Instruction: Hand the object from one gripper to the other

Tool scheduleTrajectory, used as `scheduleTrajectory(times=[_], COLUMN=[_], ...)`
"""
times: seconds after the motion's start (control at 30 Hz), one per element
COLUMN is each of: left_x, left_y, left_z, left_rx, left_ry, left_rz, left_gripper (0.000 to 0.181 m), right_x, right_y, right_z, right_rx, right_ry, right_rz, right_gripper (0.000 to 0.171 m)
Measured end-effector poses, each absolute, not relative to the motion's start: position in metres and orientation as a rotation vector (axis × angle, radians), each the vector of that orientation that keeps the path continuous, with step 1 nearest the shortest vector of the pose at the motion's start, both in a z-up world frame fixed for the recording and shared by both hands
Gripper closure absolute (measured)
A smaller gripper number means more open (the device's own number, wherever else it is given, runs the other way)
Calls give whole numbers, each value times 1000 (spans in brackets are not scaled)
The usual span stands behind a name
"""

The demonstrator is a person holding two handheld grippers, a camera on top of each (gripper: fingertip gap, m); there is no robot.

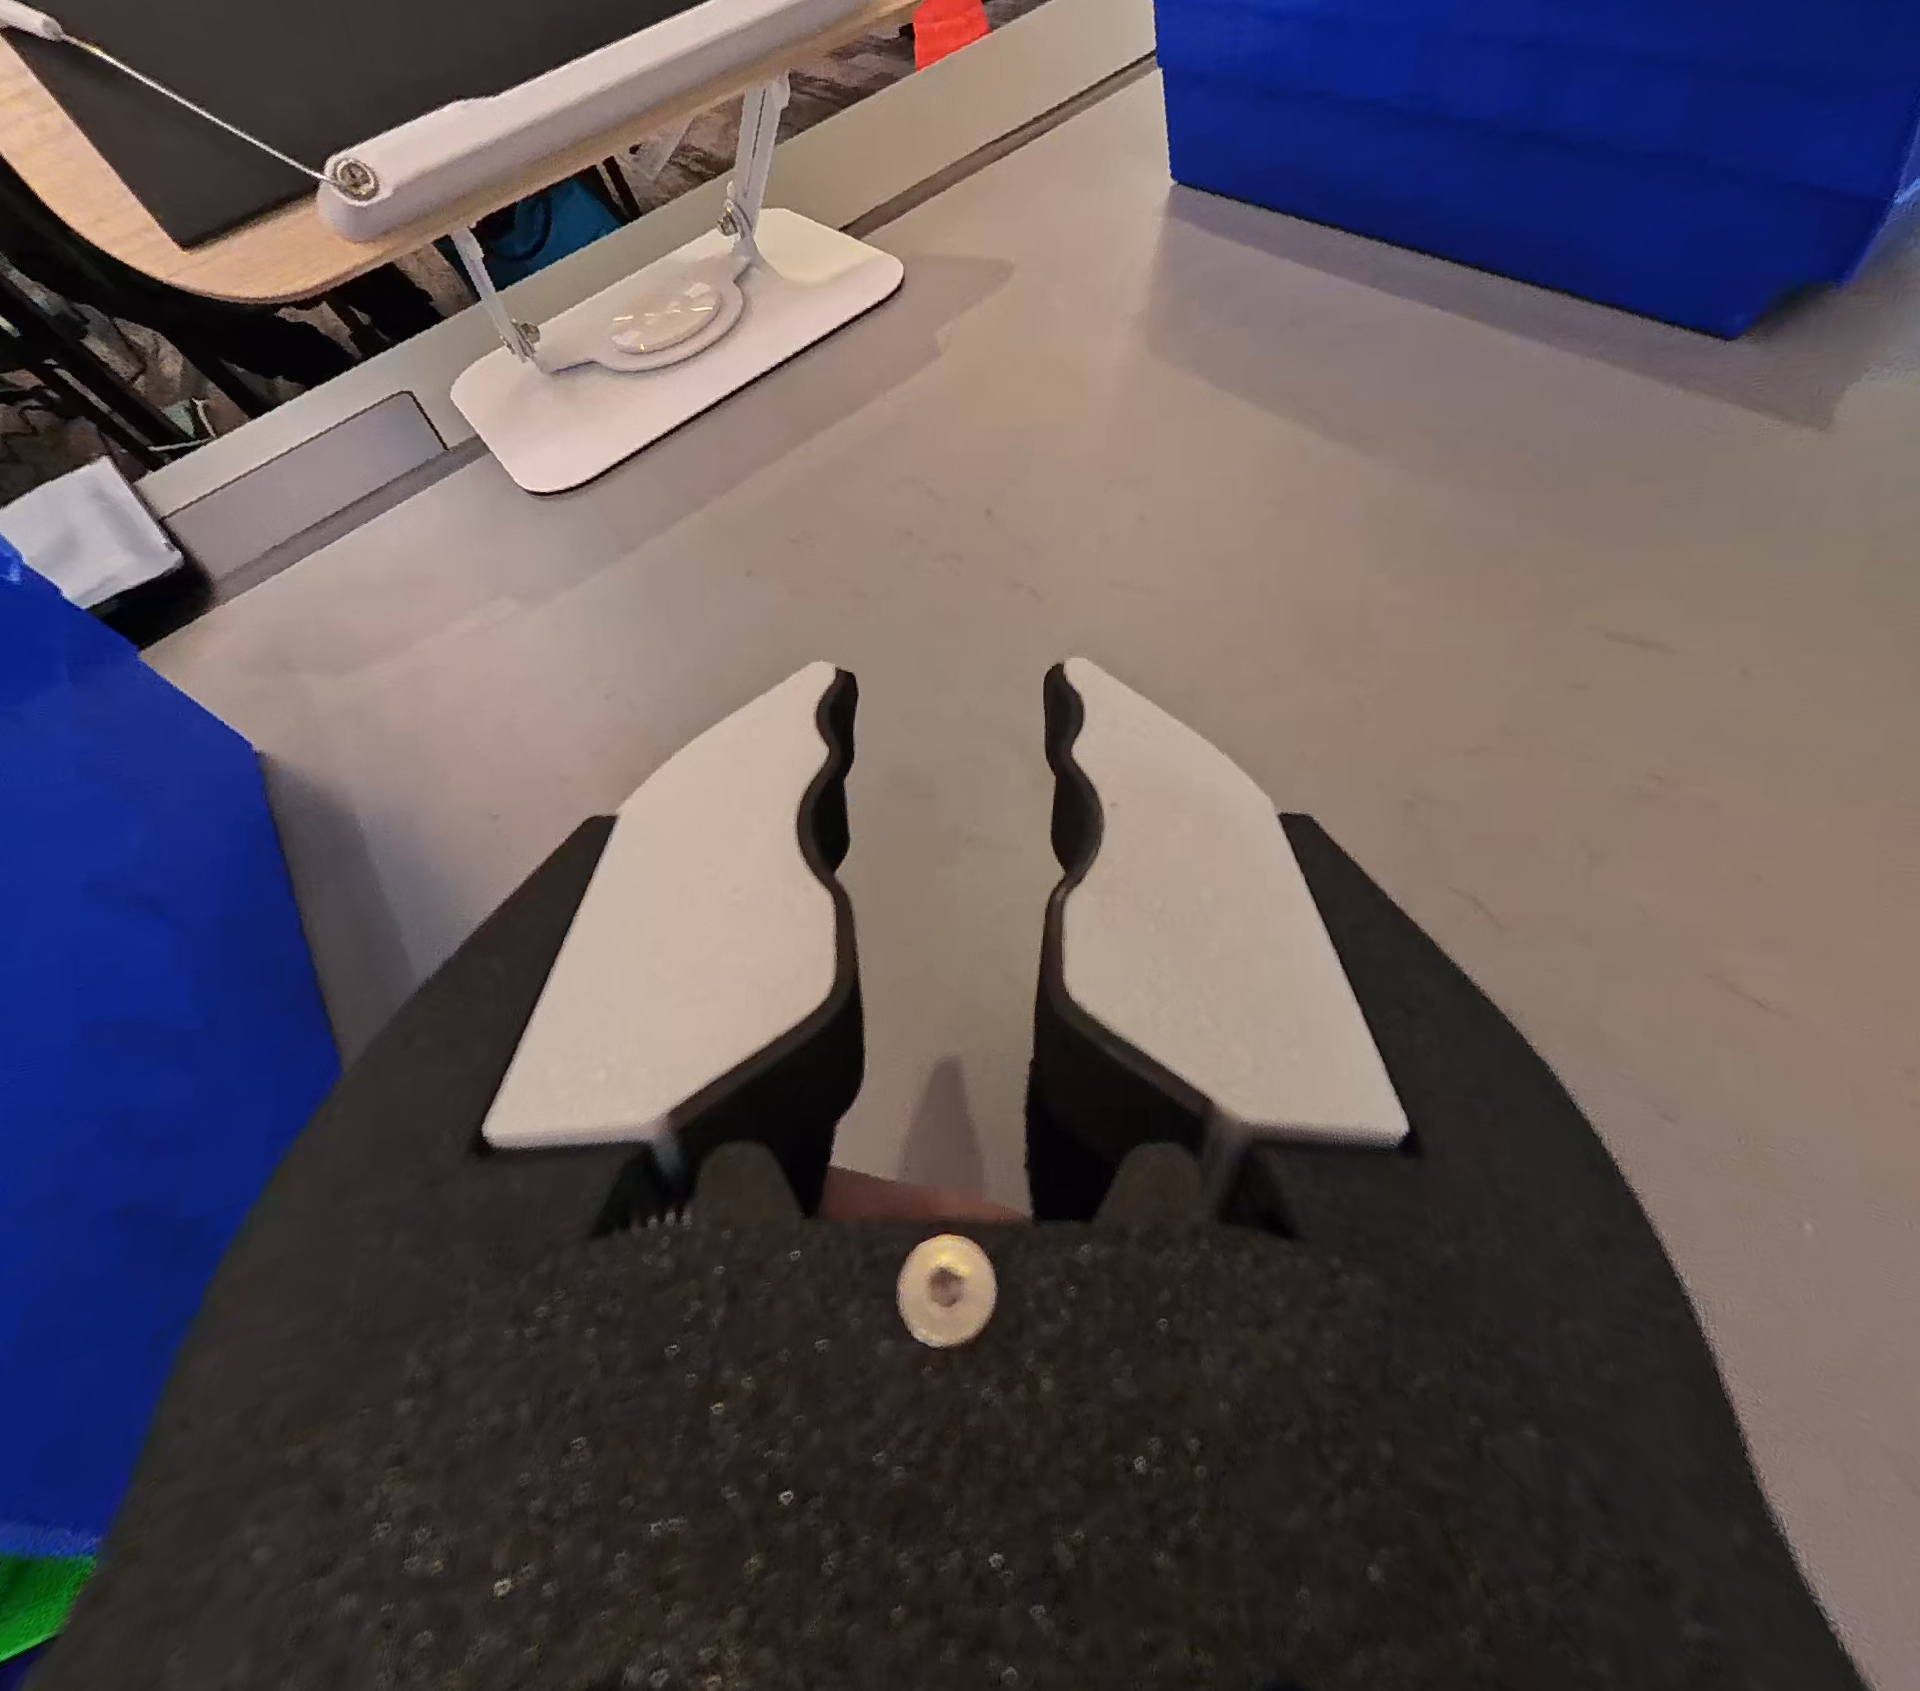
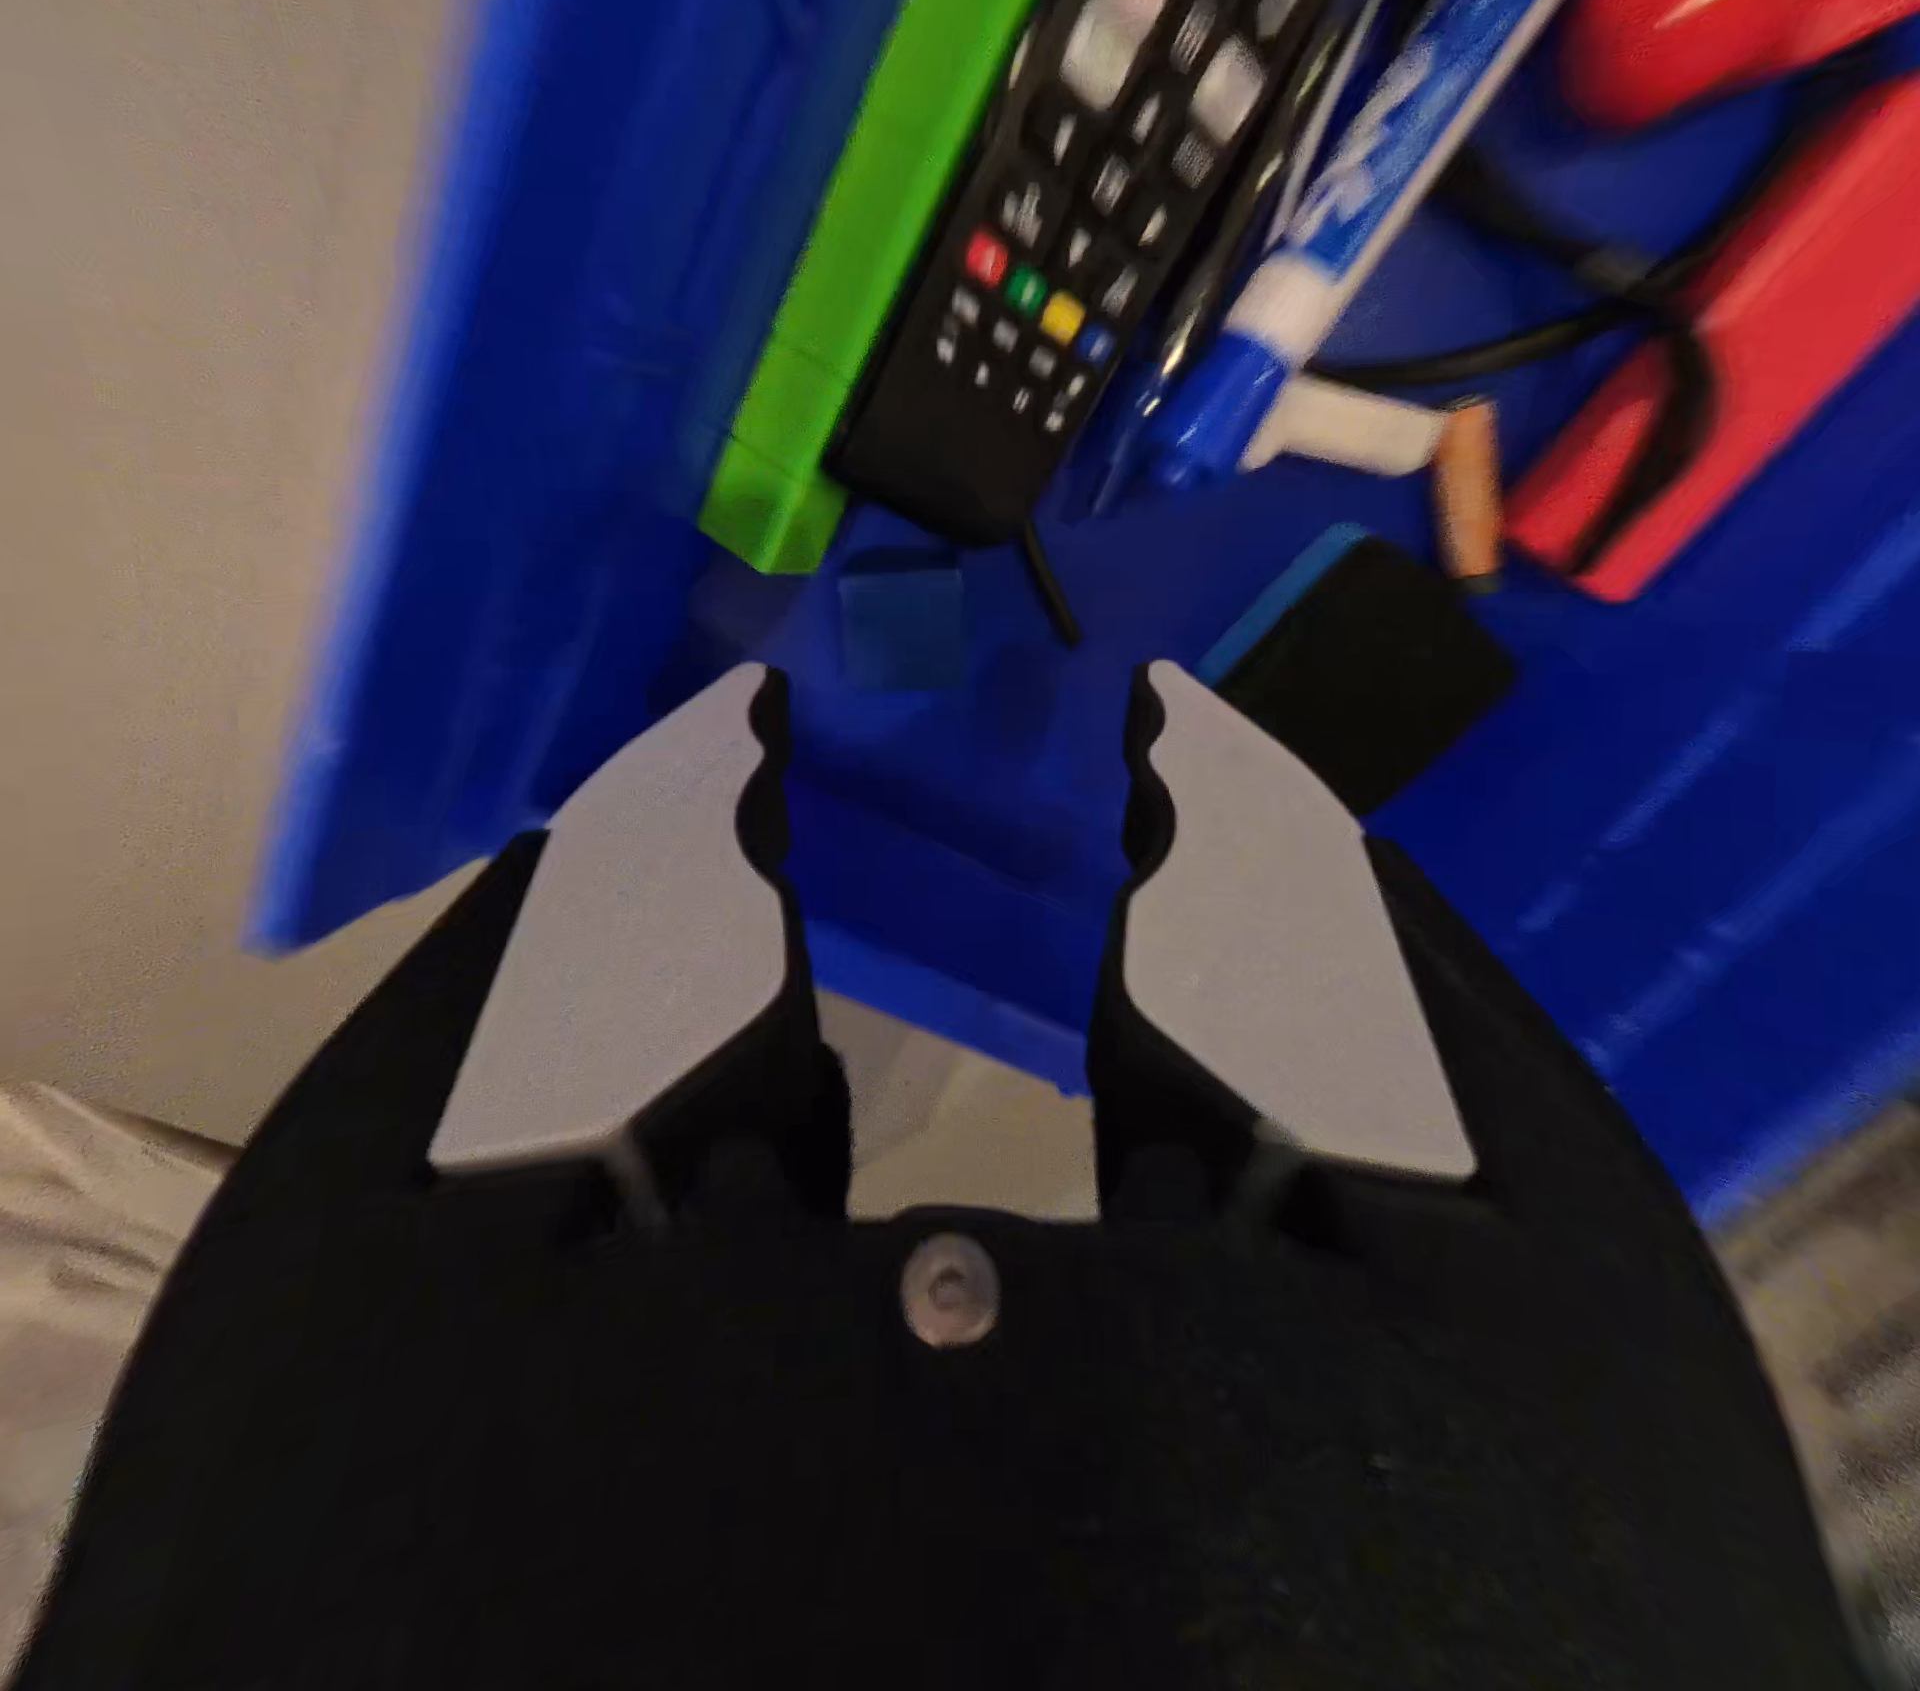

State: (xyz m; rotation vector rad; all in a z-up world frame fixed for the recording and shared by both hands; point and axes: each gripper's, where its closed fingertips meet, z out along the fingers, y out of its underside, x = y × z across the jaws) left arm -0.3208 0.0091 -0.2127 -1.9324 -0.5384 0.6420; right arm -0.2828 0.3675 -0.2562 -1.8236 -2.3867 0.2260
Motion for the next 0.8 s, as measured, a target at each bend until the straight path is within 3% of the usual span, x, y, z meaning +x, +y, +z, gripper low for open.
scheduleTrajectory(times=[0.2, 0.33, 0.4, 0.57, 0.67, 0.8], left_x=[-318, -316, -315, -311, -315, -335], left_y=[13, 16, 16, 9, -16, -95], left_z=[-214, -217, -215, -192, -166, -147], left_rx=[-1925, -1937, -1933, -1839, -1782, -1901], left_ry=[-528, -511, -508, -532, -593, -654], left_rz=[637, 636, 631, 541, 479, 530], left_gripper=[146, 146, 146, 145, 144, 146], right_x=[-314, -305, -305, -329, -319, -291], right_y=[327, 261, 237, 136, 98, 94], right_z=[-68, -6, -18, -122, -181, -207], right_rx=[-1357, -925, -790, -778, -765, -784], right_ry=[-1812, -1382, -1263, -1586, -1830, -1877], right_rz=[1050, 1521, 1551, 1620, 1552, 1546], right_gripper=[112, 103, 120, 96, 97, 103])
